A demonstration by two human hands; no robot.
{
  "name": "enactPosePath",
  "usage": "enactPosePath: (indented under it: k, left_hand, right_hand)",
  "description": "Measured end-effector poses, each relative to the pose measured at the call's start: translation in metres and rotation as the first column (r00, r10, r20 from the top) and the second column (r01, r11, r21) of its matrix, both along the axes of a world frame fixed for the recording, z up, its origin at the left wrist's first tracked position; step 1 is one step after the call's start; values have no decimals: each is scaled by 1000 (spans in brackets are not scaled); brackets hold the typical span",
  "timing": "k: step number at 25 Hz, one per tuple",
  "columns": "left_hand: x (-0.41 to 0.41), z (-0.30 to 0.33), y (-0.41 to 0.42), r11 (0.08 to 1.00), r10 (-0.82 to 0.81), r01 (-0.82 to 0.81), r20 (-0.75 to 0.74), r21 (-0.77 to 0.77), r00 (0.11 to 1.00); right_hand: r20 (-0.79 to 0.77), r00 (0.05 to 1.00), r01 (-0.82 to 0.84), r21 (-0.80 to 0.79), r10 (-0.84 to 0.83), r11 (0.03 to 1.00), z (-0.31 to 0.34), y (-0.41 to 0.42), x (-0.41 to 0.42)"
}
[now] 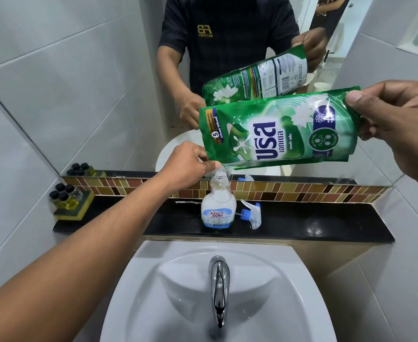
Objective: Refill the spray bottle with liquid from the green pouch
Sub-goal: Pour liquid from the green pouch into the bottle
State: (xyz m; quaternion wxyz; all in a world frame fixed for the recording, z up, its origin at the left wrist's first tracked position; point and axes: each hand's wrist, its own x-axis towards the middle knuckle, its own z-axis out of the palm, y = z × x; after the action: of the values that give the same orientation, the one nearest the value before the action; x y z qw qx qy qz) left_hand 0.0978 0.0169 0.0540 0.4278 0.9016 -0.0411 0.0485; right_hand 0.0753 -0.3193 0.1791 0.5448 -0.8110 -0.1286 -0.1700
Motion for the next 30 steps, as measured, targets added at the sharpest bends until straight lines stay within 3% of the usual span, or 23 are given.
enactPosePath:
  k: [21, 30]
  left_hand:
    - [-2, -2, 2, 999, 8, -8, -14, -32, 1000]
    - [-2, -9, 0, 998, 27, -25, -41, 49, 999]
  right_hand:
    - [-6, 1000, -11, 3, 11, 1000, -1, 3, 1]
    - [-75, 997, 30, 62, -25, 998, -31, -8, -7]
